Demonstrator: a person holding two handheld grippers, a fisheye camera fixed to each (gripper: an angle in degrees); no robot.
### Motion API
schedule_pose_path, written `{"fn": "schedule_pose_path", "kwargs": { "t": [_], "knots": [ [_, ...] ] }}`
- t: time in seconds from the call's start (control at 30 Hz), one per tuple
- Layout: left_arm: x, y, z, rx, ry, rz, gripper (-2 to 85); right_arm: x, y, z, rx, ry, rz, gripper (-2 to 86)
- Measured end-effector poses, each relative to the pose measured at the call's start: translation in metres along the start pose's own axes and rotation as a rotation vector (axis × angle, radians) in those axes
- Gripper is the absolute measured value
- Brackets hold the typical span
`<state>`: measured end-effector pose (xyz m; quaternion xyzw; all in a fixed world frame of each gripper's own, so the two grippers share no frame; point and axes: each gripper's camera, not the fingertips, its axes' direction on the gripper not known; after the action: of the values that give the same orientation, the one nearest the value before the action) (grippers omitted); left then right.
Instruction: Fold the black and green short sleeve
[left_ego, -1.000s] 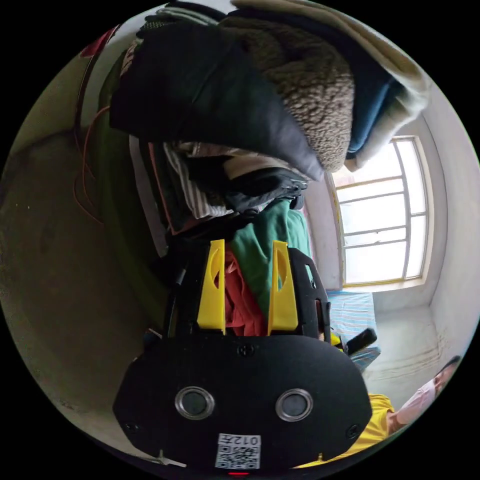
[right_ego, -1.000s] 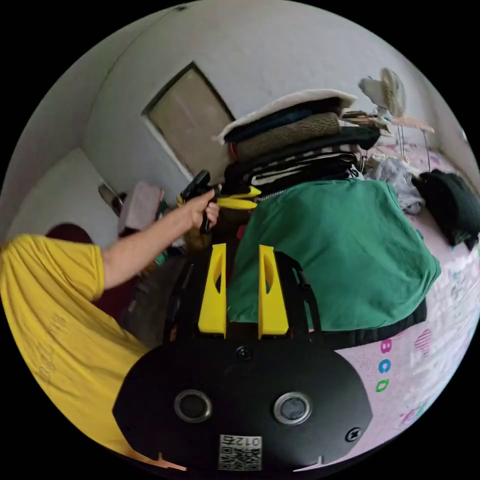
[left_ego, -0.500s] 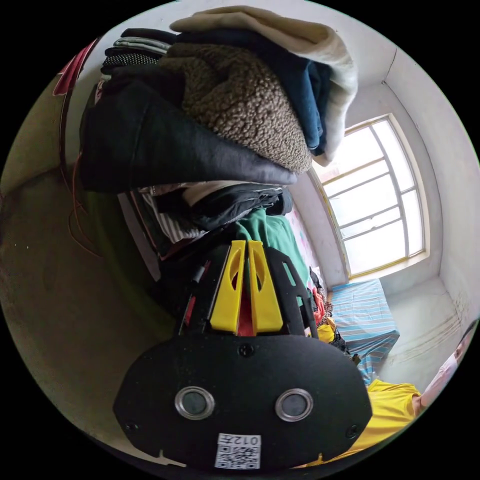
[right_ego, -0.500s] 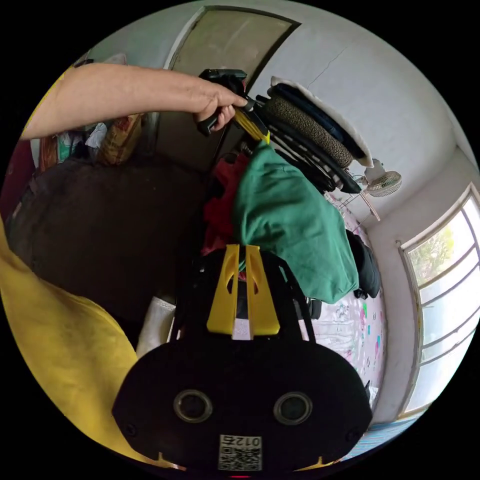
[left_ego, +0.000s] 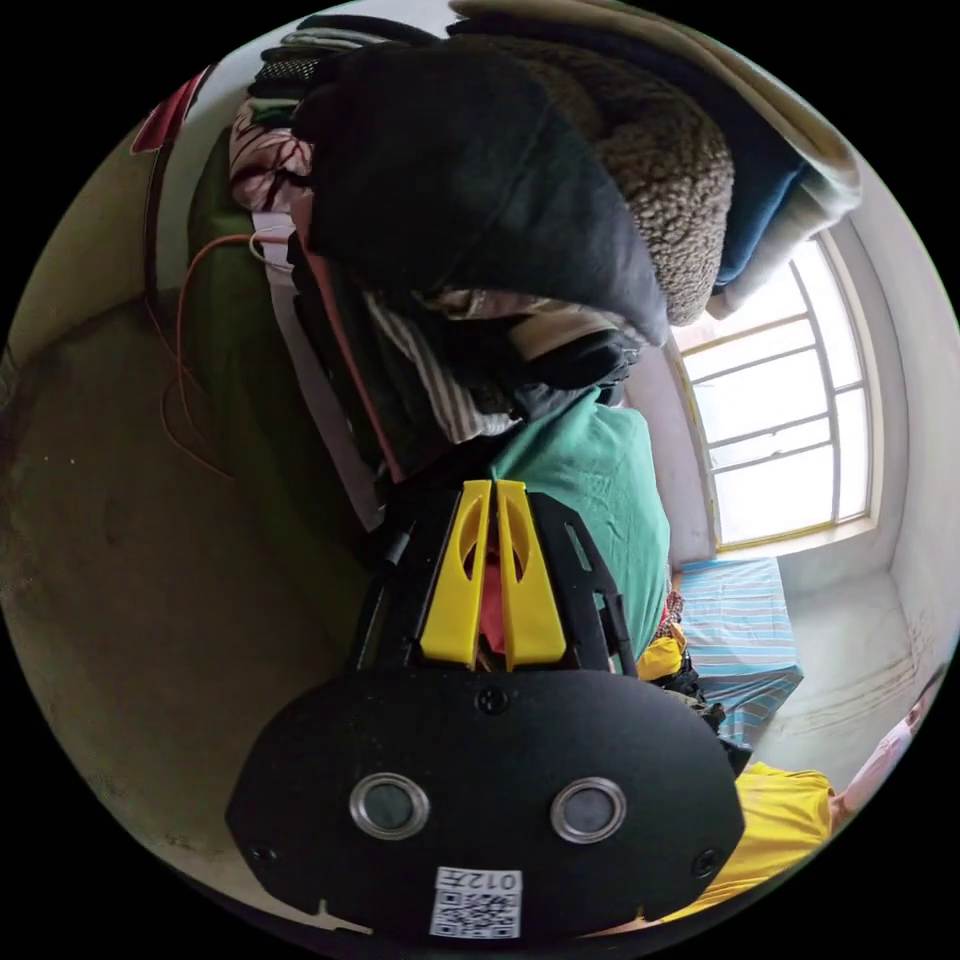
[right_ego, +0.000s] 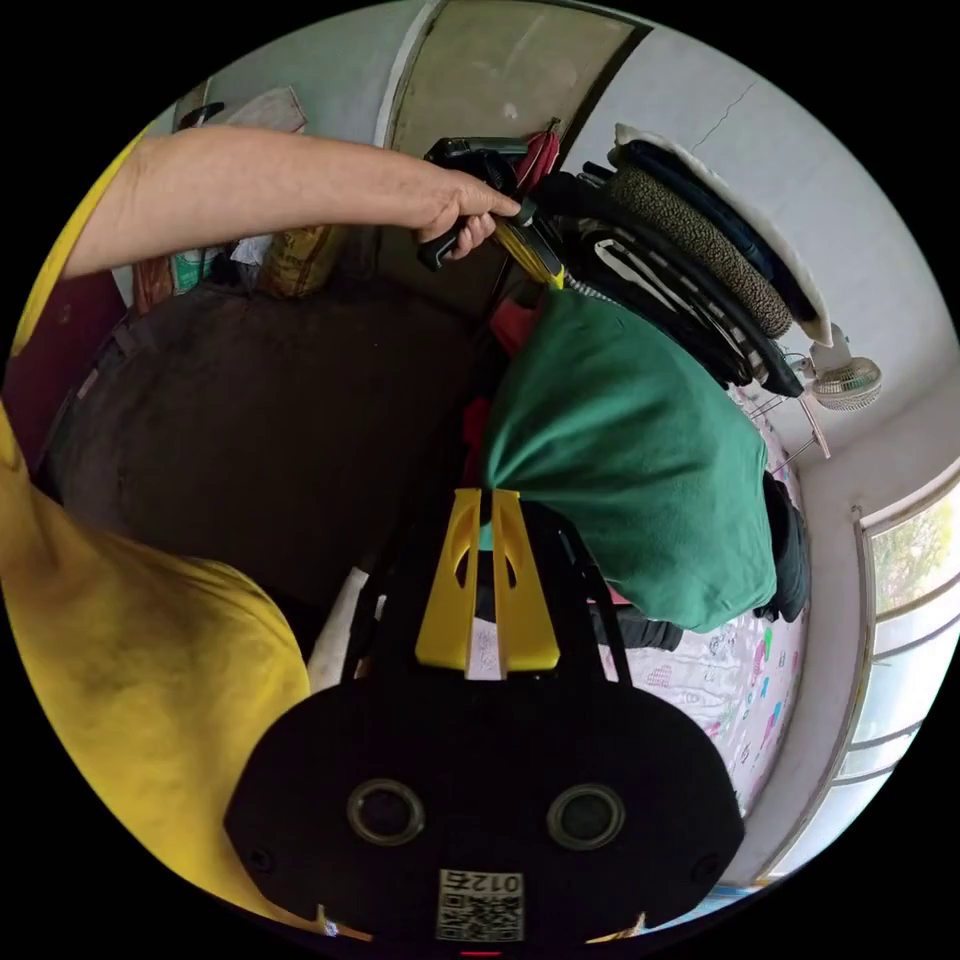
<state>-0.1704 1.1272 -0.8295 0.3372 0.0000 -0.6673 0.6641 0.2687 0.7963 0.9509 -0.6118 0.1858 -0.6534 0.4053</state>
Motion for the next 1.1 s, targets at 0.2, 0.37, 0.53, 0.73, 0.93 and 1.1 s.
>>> {"fn": "schedule_pose_path", "kwargs": {
  "t": [0.2, 0.37, 0.53, 0.73, 0.93, 1.1],
  "knots": [
    [0.003, 0.004, -0.016, 0.032, 0.025, 0.015, 0.5, 0.007, 0.005, -0.006, 0.053, -0.038, 0.002, 2.9],
    [0.023, 0.023, -0.047, 0.138, -0.122, 0.016, 0.4, 0.018, 0.029, -0.011, 0.123, -0.078, 0.069, 3.9],
    [0.115, 0.051, -0.082, 0.408, -0.394, 0.262, 0.4, 0.060, 0.059, -0.047, 0.224, -0.200, 0.153, 3.2],
    [0.219, -0.008, -0.003, 0.075, -0.248, 0.630, 0.4, 0.199, 0.085, -0.085, 0.384, -0.072, 0.446, 1.2],
    [0.214, -0.056, 0.080, -0.178, -0.354, 0.519, 0.3, 0.273, 0.075, -0.019, 0.184, -0.179, 0.522, 0.8],
    [0.190, -0.057, 0.104, -0.306, -0.284, 0.413, 0.4, 0.270, 0.101, -0.006, 0.215, -0.146, 0.576, 0.8]
  ]
}}
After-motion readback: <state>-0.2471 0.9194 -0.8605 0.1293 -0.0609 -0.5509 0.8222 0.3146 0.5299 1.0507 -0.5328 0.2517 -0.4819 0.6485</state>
